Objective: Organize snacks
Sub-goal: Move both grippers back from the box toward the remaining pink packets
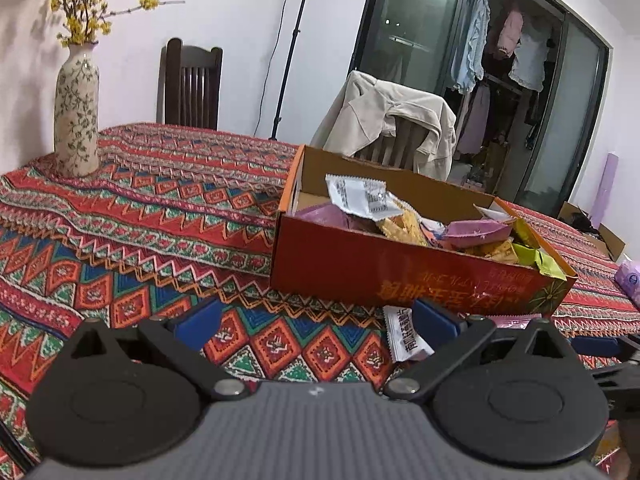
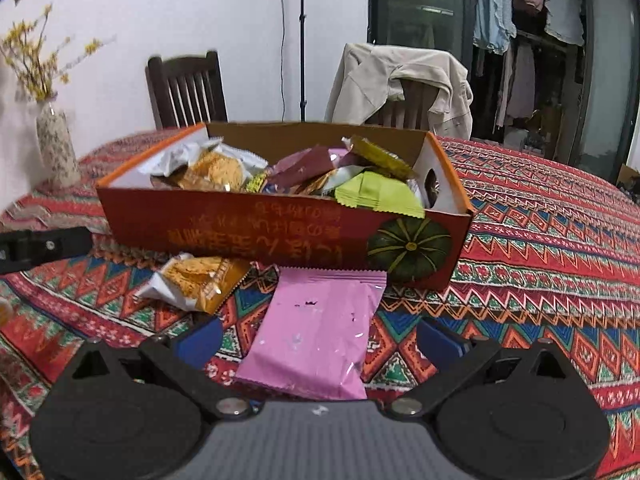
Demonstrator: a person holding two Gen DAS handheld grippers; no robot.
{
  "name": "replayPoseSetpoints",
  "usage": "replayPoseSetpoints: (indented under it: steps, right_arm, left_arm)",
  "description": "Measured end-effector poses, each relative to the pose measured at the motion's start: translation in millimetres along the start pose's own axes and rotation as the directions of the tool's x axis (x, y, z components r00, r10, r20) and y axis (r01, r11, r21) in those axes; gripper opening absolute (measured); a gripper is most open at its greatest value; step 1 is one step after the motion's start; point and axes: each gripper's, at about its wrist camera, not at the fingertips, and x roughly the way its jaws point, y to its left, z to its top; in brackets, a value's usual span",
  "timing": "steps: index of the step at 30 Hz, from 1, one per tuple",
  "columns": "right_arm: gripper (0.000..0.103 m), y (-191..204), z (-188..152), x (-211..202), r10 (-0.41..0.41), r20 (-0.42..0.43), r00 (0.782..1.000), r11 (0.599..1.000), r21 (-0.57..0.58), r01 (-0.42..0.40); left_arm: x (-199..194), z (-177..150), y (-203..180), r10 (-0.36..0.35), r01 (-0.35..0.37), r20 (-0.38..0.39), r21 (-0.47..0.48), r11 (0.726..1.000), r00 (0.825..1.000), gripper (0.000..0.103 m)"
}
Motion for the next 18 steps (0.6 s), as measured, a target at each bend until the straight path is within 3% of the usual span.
replayPoseSetpoints:
  steps: [6,12,14,16,18]
  right_arm:
    - [0.103,4.8,9.5,32.8,-0.048,-0.06,0.997,0.999,-0.013,0.047]
    - [0.1,-5.1,2.2,38.5,-0.022,-0.048,0.999,0.999,0.043,0.024]
    - [0.089,-4.7,0.0,35.7,-0.017,-0.03,0.999,0.999,0.041,0.019]
    - [0.07,-3.0,-1.9,30.8,-0.004,-0.011,1.0,1.0,0.029,0.004]
    - [0.061,-0.8,-3.7,26.1,0.001,0.003,1.0,1.0,0.014,-0.001]
  left_arm:
    - [6.0,-1.3,5.8,-0.01,0.009,-0.021,-0.032,0.999,1.0,0.103]
    - [10.0,-3.0,5.7,-0.021,0.019,-0.042,-0.036,0.999,0.999,0.103]
    - [9.8,-3.1,6.0,-0.017,0.015,-0.041,-0.038,0.999,0.999,0.103]
    - [10.7,-3.0,6.6,-0.012,0.01,-0.044,-0.042,0.999,0.999,0.103]
    - [11.9,-3.3,6.6,-0.004,0.002,-0.049,-0.042,0.999,0.999,0.103]
